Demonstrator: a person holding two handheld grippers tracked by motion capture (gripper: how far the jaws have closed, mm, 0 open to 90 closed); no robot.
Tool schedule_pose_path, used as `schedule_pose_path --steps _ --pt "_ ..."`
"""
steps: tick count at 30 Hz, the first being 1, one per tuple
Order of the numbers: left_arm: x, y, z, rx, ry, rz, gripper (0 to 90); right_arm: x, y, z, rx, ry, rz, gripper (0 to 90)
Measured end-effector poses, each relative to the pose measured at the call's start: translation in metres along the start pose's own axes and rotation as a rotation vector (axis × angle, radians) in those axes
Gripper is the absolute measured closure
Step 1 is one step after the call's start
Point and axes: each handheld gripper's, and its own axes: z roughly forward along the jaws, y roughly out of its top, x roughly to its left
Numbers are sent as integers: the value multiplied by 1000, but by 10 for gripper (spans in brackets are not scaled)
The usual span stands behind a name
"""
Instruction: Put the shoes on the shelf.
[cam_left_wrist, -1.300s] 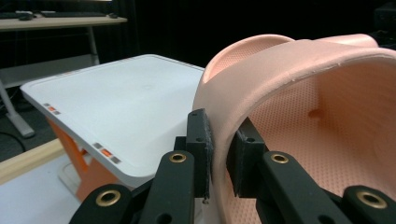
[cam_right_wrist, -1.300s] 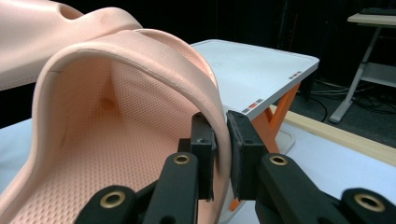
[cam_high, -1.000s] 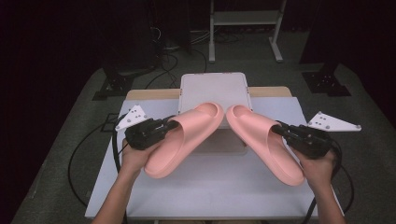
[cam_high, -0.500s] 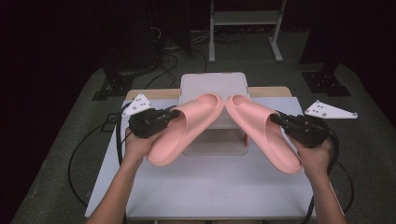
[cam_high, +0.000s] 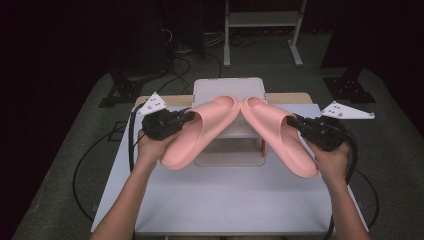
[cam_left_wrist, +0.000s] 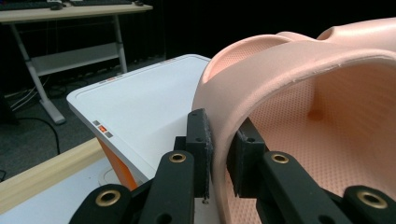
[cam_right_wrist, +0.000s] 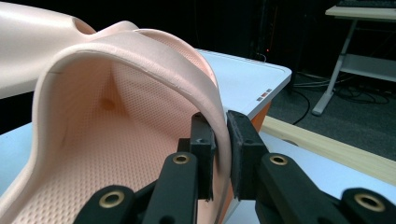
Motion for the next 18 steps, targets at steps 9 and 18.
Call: schedule_pose_path --steps 9,18 --pt "10 7 9 5 25 -21 792 -5 10 14 17 -20 7 806" --pt "18 10 15 3 53 -41 776 -6 17 28 39 -40 9 804"
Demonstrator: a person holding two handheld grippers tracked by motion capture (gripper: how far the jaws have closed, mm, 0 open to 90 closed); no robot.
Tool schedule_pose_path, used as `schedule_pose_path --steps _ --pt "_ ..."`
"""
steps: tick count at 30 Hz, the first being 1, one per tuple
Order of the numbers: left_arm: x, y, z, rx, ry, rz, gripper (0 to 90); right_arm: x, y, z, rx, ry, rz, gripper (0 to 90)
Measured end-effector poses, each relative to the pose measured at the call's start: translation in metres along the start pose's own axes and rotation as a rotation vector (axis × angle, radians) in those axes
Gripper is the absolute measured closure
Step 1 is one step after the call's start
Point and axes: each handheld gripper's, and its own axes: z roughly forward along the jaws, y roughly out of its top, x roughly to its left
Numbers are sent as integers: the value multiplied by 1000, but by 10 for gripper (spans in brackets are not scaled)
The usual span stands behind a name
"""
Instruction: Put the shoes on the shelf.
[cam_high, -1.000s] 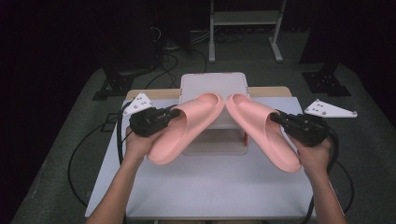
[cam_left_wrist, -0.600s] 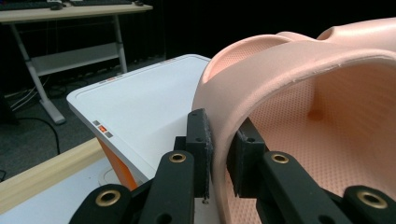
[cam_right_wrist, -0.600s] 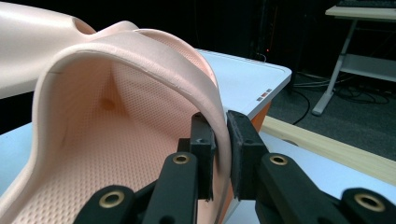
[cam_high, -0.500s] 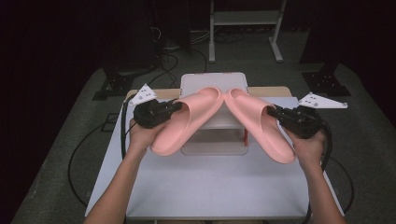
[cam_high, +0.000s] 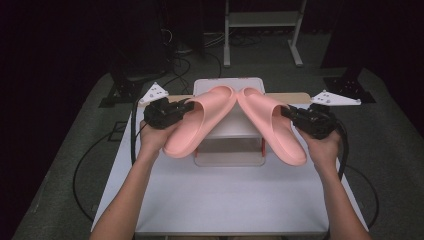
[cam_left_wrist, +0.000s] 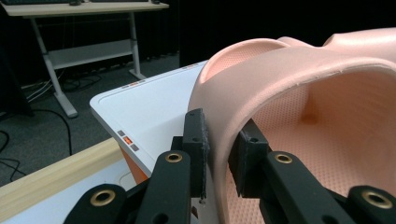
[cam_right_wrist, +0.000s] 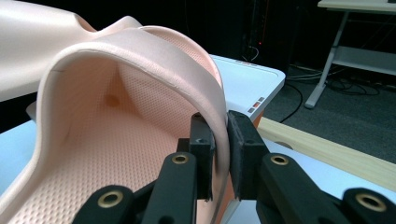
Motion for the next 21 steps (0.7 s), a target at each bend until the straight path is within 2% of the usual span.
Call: schedule_pose_path --steps 10,21 --pt "8 1 10 15 26 -36 776 -2 4 13 12 -23 18 802" --pt "12 5 21 22 54 -54 771 -6 8 25 28 -44 34 802"
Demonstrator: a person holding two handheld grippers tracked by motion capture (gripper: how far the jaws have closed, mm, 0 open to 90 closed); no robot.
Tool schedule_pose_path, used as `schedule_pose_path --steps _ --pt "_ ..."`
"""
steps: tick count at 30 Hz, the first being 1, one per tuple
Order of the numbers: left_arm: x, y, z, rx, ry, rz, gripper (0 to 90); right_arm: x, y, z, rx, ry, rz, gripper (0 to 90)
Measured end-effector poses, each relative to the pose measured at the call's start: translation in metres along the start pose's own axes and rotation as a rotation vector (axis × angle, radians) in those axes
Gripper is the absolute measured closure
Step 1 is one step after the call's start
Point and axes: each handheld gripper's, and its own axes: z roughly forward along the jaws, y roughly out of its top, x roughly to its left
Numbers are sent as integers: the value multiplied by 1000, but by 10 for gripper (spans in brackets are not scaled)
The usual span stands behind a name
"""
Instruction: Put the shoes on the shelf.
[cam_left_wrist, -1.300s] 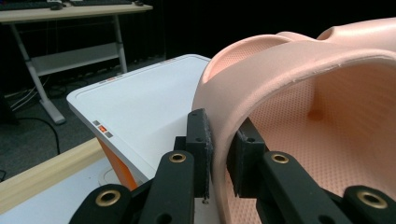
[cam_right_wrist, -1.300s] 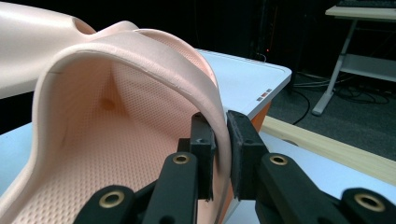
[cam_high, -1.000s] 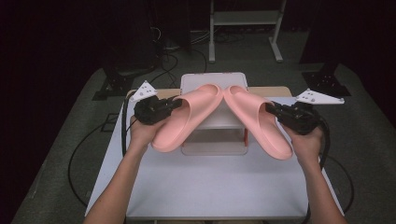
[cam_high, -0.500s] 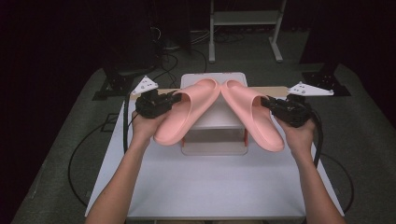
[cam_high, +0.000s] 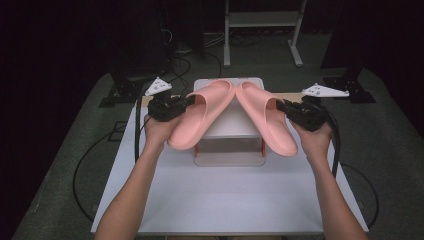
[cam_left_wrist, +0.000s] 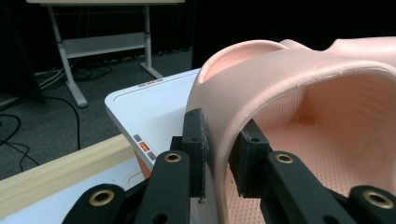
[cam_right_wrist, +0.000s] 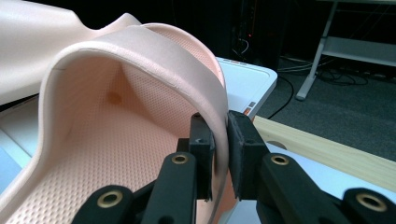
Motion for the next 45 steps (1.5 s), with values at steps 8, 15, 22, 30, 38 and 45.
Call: schedule_pose_path --steps 8,15,22,30,38,45 --pt "1 3 9 5 16 -16 764 -3 1 5 4 -13 20 797" --pt "0 6 15 10 23 -18 753 -4 4 9 10 -25 25 796" --pt "0 6 21 15 29 -35 746 -4 7 14 14 -39 32 789" --pt "2 6 25 9 35 -69 718 -4 10 20 14 -51 36 783" --pt "-2 8 28 9 38 -68 687 -1 12 22 15 -68 50 775" --pt "0 11 30 -7 38 -96 665 3 18 27 12 -74 52 770"
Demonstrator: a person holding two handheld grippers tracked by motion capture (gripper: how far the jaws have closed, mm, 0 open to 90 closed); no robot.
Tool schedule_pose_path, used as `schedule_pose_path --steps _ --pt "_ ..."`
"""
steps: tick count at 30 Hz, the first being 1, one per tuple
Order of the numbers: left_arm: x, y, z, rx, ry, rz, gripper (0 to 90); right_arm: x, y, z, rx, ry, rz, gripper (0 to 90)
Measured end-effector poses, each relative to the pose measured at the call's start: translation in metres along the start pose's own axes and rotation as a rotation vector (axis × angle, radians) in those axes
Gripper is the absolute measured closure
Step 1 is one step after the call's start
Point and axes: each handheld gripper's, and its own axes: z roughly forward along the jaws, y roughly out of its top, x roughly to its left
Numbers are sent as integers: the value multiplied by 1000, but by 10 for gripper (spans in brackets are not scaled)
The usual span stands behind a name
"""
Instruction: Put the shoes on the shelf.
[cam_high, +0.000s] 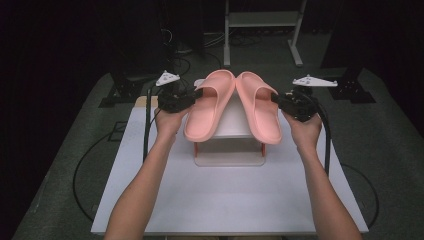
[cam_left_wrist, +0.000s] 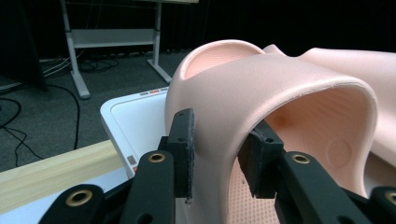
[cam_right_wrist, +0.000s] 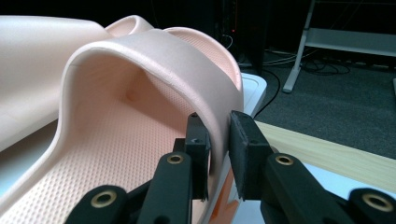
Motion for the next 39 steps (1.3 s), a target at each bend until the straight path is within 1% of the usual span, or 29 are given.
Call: schedule_pose_path --steps 3,4,5,6,7,9,11,14,17,18,24,26,31,33,39 --pt "0 2 2 1 13 -12 656 1 2 3 6 -7 -8 767" --pt "0 2 2 1 13 -12 653 1 2 3 6 -7 -8 767" --pt "1 2 3 -7 14 -25 651 1 3 5 4 -6 -4 768" --pt "1 2 3 -7 14 -25 649 1 3 5 4 -6 -4 768" --pt "1 2 3 -13 15 -39 649 1 3 6 2 -4 2 768" --pt "1 2 4 -11 17 -53 640 1 3 8 3 3 7 768" --pt "-1 2 6 -14 24 -76 634 2 3 11 0 5 3 768" --pt "-1 1 7 -12 23 -77 627 2 4 14 0 6 3 767" --pt "-2 1 8 -20 23 -94 606 3 6 17 8 3 -2 764" --pt "-3 2 9 -21 30 -95 604 3 7 18 11 1 -6 764" --pt "-1 1 10 -25 36 -115 590 6 10 24 15 -6 -17 760" --pt "-1 1 11 -24 34 -116 583 7 11 27 18 -9 -20 760" --pt "0 0 13 -23 25 -132 555 9 12 31 22 -13 -21 755" --pt "1 0 16 -19 27 -137 552 10 14 34 29 -22 -32 752" --pt "2 -1 20 -18 23 -149 551 9 15 38 28 -25 -28 747"
